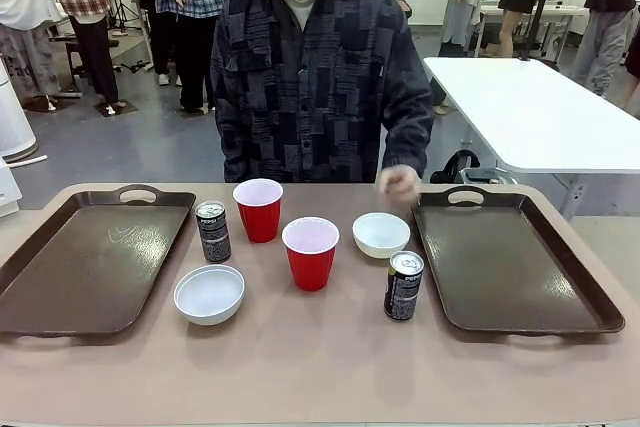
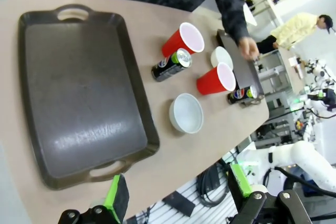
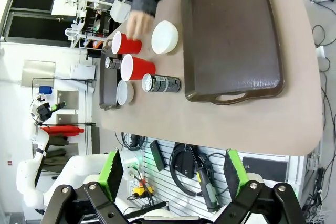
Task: Prepare tableware on both trays.
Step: Pick up a Picnic Bowl from the table and place it on a Handle tray.
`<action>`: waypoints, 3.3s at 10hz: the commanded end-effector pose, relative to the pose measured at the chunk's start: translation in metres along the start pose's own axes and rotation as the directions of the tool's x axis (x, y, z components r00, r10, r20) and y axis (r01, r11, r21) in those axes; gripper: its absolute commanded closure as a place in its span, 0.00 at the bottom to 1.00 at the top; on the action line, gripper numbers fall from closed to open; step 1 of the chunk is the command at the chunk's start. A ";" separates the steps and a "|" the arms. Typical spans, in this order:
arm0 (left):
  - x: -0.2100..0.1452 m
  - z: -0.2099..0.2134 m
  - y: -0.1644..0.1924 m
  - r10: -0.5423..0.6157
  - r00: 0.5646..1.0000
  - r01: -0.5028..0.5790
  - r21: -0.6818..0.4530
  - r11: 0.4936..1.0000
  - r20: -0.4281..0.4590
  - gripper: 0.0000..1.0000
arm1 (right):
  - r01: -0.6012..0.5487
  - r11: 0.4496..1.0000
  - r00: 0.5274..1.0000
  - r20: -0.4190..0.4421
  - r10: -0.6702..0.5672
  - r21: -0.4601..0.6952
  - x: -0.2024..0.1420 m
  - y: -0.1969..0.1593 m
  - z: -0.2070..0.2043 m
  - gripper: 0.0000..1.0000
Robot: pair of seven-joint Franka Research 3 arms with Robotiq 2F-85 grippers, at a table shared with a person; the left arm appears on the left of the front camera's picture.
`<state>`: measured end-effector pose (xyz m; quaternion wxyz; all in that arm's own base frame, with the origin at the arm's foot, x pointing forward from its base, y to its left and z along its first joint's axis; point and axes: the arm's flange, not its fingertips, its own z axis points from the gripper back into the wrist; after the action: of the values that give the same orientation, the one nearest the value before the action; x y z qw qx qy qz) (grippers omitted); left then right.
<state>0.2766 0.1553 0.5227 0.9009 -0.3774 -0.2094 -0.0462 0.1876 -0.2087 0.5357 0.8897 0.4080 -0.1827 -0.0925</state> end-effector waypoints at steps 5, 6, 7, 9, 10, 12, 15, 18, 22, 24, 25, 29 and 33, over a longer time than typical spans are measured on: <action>-0.001 0.001 0.001 0.006 1.000 -0.006 -0.008 1.000 -0.001 0.00 | 0.003 1.000 1.000 -0.002 -0.003 0.010 0.000 0.000 0.000 0.00; -0.001 0.001 0.001 0.006 1.000 -0.006 -0.008 1.000 -0.001 0.00 | 0.003 1.000 1.000 -0.002 -0.003 0.010 0.000 0.000 0.000 0.00; -0.001 0.001 0.001 0.006 1.000 -0.006 -0.008 1.000 -0.001 0.00 | 0.003 1.000 1.000 -0.002 -0.003 0.010 0.000 0.000 0.000 0.00; 0.001 -0.012 -0.016 -0.031 0.999 0.032 0.066 0.997 -0.017 0.00 | 0.003 1.000 1.000 -0.002 -0.003 0.010 0.000 0.000 0.000 0.00; 0.003 -0.027 -0.037 -0.072 0.995 0.079 0.122 0.989 -0.063 0.00 | 0.003 1.000 1.000 -0.002 -0.003 0.010 0.000 0.000 0.000 0.00; -0.001 -0.062 -0.070 -0.141 0.978 0.174 0.217 0.961 -0.157 0.00 | 0.003 1.000 1.000 -0.002 -0.003 0.010 0.000 0.000 0.000 0.00; -0.025 -0.144 -0.109 -0.228 0.921 0.341 0.372 0.863 -0.315 0.00 | 0.003 1.000 1.000 -0.002 -0.003 0.010 0.000 0.000 0.000 0.00; -0.038 -0.236 -0.143 -0.209 0.871 0.425 0.470 0.773 -0.445 0.00 | 0.003 1.000 1.000 -0.002 -0.003 0.010 0.000 0.000 0.000 0.00; -0.062 -0.332 -0.132 -0.149 0.899 0.383 0.571 0.727 -0.413 0.00 | 0.003 1.000 1.000 -0.002 -0.003 0.010 0.000 0.000 0.000 0.00; -0.065 -0.353 -0.116 -0.165 0.911 0.376 0.600 0.706 -0.377 0.00 | 0.003 1.000 1.000 -0.002 -0.003 0.010 0.000 0.000 0.000 0.00; -0.068 -0.342 -0.121 -0.167 0.911 0.365 0.553 0.749 -0.376 0.00 | 0.003 1.000 1.000 -0.002 -0.003 0.010 0.000 0.000 0.000 0.00; -0.012 -0.363 -0.148 -0.164 0.891 0.392 0.536 0.748 -0.423 0.00 | 0.003 1.000 1.000 -0.002 -0.003 0.010 0.000 0.000 0.000 0.00; 0.009 -0.395 -0.108 -0.083 0.898 0.332 0.543 0.771 -0.431 0.00 | 0.003 1.000 1.000 -0.002 -0.003 0.010 0.000 0.000 0.000 0.00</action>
<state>0.3820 -0.1926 0.3530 0.9854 -0.0324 -0.0697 -0.1522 0.1878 -0.2078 0.5359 0.8907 0.4064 -0.1815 -0.0928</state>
